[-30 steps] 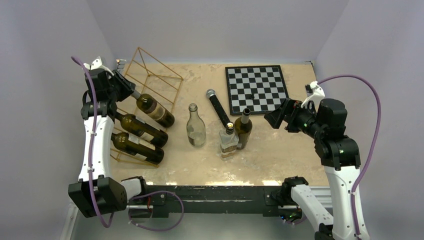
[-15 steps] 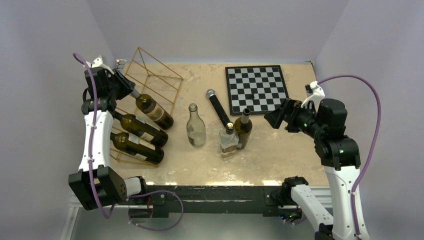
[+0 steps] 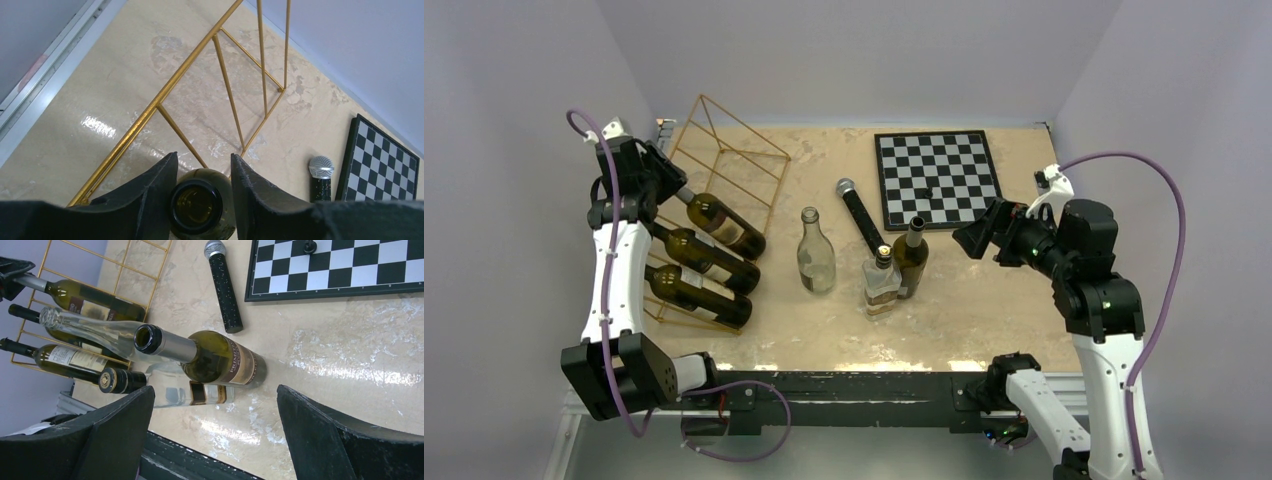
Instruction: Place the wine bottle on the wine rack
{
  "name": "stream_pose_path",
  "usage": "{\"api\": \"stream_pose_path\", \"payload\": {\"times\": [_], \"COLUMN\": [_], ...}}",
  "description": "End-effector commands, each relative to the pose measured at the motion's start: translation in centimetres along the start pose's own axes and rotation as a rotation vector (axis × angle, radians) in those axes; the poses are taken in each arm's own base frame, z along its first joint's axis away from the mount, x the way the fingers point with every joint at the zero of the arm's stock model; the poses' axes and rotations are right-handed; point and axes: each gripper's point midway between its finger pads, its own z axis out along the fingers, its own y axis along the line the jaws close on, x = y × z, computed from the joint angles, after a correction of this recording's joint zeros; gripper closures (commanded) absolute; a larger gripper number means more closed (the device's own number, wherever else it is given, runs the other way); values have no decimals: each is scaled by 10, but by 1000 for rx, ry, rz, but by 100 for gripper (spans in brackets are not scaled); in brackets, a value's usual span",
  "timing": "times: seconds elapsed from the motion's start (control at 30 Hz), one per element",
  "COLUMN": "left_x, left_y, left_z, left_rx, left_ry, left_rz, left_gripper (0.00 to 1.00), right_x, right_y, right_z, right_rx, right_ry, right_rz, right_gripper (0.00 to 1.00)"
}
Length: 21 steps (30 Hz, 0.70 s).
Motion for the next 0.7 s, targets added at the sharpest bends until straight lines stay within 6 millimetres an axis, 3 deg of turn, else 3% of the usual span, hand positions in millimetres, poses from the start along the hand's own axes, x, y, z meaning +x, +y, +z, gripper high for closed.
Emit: {"api": "stream_pose_path", "payload": {"times": [0.0, 0.23, 0.67], "left_x": [0, 4, 12], "left_y": [10, 20, 23], "left_z": [-1, -4, -12], "left_rx": [-46, -93, -107], "left_ry": [-15, -17, 12], "left_rz": [-31, -36, -44], "left_gripper": [51, 32, 20], "right_x": [-1, -1, -3], "right_y": [-3, -2, 1], "right_z": [-2, -4, -8], "right_rx": [16, 12, 7], "right_ry": [-18, -20, -34], "right_rz": [-12, -13, -16], "right_gripper": [3, 3, 3]}}
